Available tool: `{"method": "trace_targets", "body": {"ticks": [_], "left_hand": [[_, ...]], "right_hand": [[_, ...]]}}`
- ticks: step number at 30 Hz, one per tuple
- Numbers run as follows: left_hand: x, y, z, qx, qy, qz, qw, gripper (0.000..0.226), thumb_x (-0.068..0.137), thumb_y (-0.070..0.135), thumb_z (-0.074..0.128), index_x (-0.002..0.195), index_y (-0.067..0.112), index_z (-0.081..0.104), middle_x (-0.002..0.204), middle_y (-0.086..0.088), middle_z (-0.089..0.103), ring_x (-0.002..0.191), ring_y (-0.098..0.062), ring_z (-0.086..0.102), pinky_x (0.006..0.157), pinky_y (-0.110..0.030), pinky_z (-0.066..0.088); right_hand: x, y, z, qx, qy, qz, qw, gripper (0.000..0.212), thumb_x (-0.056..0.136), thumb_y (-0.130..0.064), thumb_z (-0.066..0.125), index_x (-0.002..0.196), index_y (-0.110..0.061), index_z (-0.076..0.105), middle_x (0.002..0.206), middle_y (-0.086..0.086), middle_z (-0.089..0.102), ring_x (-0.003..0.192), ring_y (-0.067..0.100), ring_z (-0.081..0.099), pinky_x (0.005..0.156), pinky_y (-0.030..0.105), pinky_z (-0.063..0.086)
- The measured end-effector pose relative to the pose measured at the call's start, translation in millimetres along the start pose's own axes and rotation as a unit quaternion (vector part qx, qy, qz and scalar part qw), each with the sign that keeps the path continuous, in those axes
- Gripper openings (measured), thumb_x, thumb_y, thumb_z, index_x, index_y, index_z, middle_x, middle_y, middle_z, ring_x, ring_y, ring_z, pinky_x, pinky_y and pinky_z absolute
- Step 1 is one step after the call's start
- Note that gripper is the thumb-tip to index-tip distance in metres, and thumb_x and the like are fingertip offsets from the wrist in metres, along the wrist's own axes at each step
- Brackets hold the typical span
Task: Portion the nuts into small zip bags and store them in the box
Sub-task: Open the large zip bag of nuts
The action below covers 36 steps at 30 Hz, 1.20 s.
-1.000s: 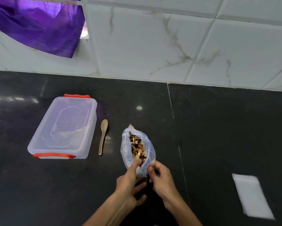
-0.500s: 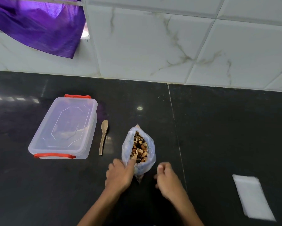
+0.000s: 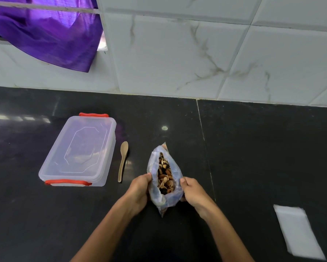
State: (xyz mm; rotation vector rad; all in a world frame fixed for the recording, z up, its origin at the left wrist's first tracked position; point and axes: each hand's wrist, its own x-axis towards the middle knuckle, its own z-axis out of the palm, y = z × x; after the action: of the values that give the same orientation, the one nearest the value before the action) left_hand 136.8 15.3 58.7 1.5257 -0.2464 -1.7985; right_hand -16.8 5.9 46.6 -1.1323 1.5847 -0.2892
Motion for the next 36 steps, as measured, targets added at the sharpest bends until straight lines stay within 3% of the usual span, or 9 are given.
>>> {"method": "trace_targets", "body": {"ticks": [4,6,8,13,18,20,24,29,36], "left_hand": [[3.1,-2.5,6.9,0.133,-0.003,0.061,0.989,0.047,0.1,0.05,0.03,0.108,0.014,0.059,0.1,-0.006,0.064,0.094,-0.019,0.062,0.089,-0.036,0.047],[7.0,-6.4,7.1,0.289,0.019,0.082,0.954,0.07,0.088,0.071,0.031,0.116,0.009,0.05,0.108,0.001,0.058,0.102,-0.018,0.059,0.091,-0.031,0.042],[9.2,-10.4,3.5,0.392,0.103,0.15,0.902,0.057,0.094,0.061,0.033,0.114,0.008,0.038,0.108,0.002,0.05,0.101,-0.017,0.054,0.083,-0.028,0.039],[16.7,-7.7,1.0,0.362,0.113,0.234,0.895,0.026,0.104,0.029,0.03,0.096,0.012,0.048,0.091,-0.004,0.055,0.074,-0.006,0.051,0.059,-0.02,0.038],[19.6,-3.2,-1.8,0.18,0.031,0.082,0.98,0.033,0.104,0.022,0.029,0.094,0.011,0.058,0.104,-0.015,0.065,0.099,-0.026,0.063,0.093,-0.043,0.05],[20.5,-2.1,-4.4,0.237,0.032,0.096,0.966,0.034,0.103,0.03,0.03,0.103,0.01,0.058,0.107,-0.011,0.064,0.101,-0.023,0.062,0.096,-0.044,0.049],[17.8,-2.8,-8.6,0.404,0.074,0.182,0.893,0.043,0.093,0.052,0.047,0.107,0.012,0.046,0.096,0.002,0.058,0.086,-0.011,0.059,0.068,-0.025,0.046],[25.3,-6.1,-15.4,0.451,0.058,0.17,0.874,0.019,0.094,0.024,0.055,0.108,0.011,0.054,0.103,-0.007,0.063,0.092,-0.019,0.063,0.082,-0.036,0.054],[28.4,-3.3,-22.9,0.415,0.075,0.167,0.891,0.013,0.094,0.011,0.049,0.103,0.01,0.058,0.098,-0.008,0.065,0.088,-0.023,0.066,0.081,-0.045,0.057]], "right_hand": [[-6.0,0.1,0.7,-0.017,0.017,0.0,1.0,0.035,0.104,-0.035,0.024,0.091,-0.019,0.052,0.084,-0.001,0.054,0.072,0.006,0.05,0.071,0.024,0.042],[-6.9,-2.3,0.6,-0.048,0.068,-0.028,0.996,0.028,0.102,-0.041,0.023,0.098,-0.022,0.044,0.088,-0.005,0.051,0.074,0.003,0.048,0.067,0.021,0.04],[-6.6,-4.9,0.5,-0.085,0.116,-0.06,0.988,0.025,0.101,-0.043,0.027,0.101,-0.024,0.044,0.095,-0.005,0.054,0.076,0.002,0.05,0.061,0.019,0.038],[4.3,-6.1,7.2,-0.161,0.117,-0.098,0.975,0.031,0.103,-0.032,0.028,0.082,-0.021,0.048,0.077,-0.006,0.051,0.068,0.003,0.048,0.059,0.02,0.036],[9.3,-7.9,2.0,0.022,0.055,-0.02,0.998,0.039,0.104,-0.029,0.026,0.097,-0.012,0.06,0.101,0.011,0.066,0.096,0.02,0.063,0.078,0.026,0.049],[8.5,-7.0,2.0,0.017,0.064,0.001,0.998,0.04,0.104,-0.03,0.024,0.095,-0.013,0.059,0.095,0.009,0.063,0.087,0.014,0.061,0.071,0.024,0.044],[6.6,-4.6,5.2,-0.059,0.157,-0.038,0.985,0.045,0.1,-0.046,0.028,0.121,-0.014,0.051,0.105,-0.001,0.056,0.093,0.01,0.054,0.077,0.025,0.039],[4.5,-3.1,13.5,-0.201,0.146,-0.114,0.962,0.029,0.098,-0.046,0.037,0.099,-0.021,0.052,0.097,-0.003,0.057,0.085,0.01,0.056,0.074,0.027,0.048],[10.4,3.9,1.1,-0.2,0.171,-0.07,0.962,0.035,0.102,-0.035,0.033,0.111,-0.014,0.059,0.103,0.0,0.057,0.081,0.007,0.051,0.067,0.021,0.037]]}}
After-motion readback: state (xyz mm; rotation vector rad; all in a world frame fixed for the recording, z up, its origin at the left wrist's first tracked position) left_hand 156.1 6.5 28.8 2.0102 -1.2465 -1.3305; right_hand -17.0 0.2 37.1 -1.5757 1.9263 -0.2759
